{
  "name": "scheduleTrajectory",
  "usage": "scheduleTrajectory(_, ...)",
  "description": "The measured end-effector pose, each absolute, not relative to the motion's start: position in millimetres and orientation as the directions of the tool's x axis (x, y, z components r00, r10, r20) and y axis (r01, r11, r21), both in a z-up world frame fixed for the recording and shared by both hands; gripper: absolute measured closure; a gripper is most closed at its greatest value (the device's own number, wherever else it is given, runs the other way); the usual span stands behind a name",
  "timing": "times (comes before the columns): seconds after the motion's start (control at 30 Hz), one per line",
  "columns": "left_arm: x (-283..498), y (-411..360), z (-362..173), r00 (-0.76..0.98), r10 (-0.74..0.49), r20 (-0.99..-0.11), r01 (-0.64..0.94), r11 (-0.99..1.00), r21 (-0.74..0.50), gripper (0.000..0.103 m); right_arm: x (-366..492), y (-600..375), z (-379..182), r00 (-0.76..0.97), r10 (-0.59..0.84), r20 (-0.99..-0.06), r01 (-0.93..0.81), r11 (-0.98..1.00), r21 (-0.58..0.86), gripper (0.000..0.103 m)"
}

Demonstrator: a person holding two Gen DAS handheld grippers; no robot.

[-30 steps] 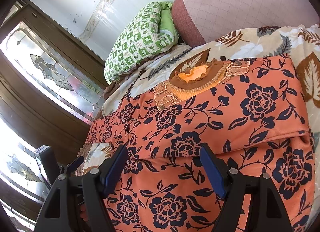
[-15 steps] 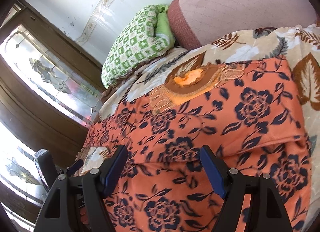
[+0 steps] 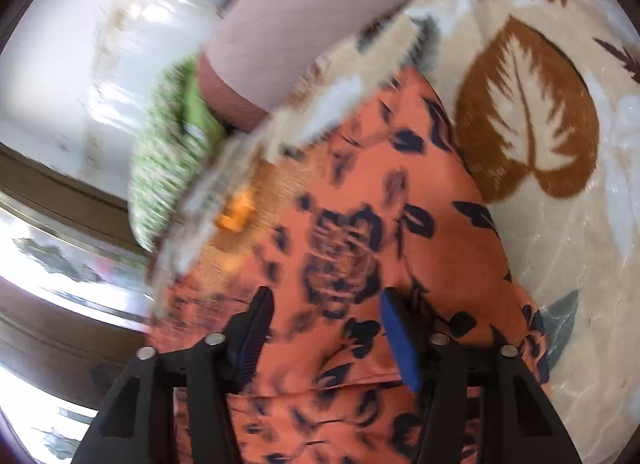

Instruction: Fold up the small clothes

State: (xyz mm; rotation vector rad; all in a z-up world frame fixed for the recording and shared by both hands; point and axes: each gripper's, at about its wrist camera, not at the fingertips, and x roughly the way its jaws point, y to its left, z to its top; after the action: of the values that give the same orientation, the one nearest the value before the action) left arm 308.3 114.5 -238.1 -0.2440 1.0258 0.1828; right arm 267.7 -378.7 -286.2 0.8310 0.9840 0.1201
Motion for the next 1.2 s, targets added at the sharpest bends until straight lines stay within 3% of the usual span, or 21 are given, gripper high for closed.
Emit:
scheduleTrajectory(0.03, 310.2, 123.0, -239.7, 0.497, 0.053, -0.866, -0.296, 0.948, -0.113, 0.018, 268.2, -377.8, -289.8, 0.563, 0.435, -0.703, 0.27, 0.707, 0.654, 0.065)
scheduleTrajectory(0.07, 310.2, 132.6, -240.7, 0.492, 0.066, -0.868, -0.331, 0.936, -0.117, 0.024, 267.9, -377.4, -289.2, 0.564, 0.418, -0.712, 0.274, 0.719, 0.638, 0.065)
scheduleTrajectory(0.13, 309.1, 141.6, -240.2, 0.496, 0.063, -0.866, -0.36, 0.923, -0.139, 0.027, 266.8, -379.0, -281.3, 0.564, 0.421, -0.71, 0.278, 0.713, 0.643, 0.062)
scheduleTrajectory(0.4, 315.8, 73.6, -232.8, 0.541, 0.006, -0.841, -0.149, 0.985, -0.089, 0.026, 250.7, -393.9, -245.8, 0.692, 0.423, -0.585, 0.196, 0.67, 0.716, 0.063)
scheduleTrajectory(0.73, 329.0, 51.8, -238.7, 0.522, 0.154, -0.839, -0.15, 0.985, 0.088, 0.025, 229.2, -472.9, -261.2, 0.783, 0.381, -0.492, 0.312, 0.444, 0.84, 0.056)
scheduleTrajectory(0.97, 324.5, 56.0, -232.4, 0.533, 0.232, -0.814, -0.185, 0.97, 0.156, 0.025, 247.9, -435.3, -258.3, 0.729, 0.454, -0.513, 0.235, 0.538, 0.81, 0.056)
scheduleTrajectory(1.03, 326.9, 50.3, -241.5, 0.504, 0.233, -0.831, -0.154, 0.972, 0.179, 0.025, 257.3, -415.0, -266.3, 0.674, 0.476, -0.565, 0.234, 0.588, 0.774, 0.056)
scheduleTrajectory(1.1, 327.3, 48.9, -243.6, 0.507, 0.246, -0.826, -0.15, 0.969, 0.196, 0.024, 271.3, -390.0, -283.5, 0.562, 0.467, -0.683, 0.275, 0.674, 0.686, 0.055)
scheduleTrajectory(1.2, 325.7, 56.0, -235.5, 0.508, 0.22, -0.833, -0.169, 0.973, 0.155, 0.024, 273.8, -368.4, -281.1, 0.548, 0.406, -0.731, 0.259, 0.749, 0.61, 0.053)
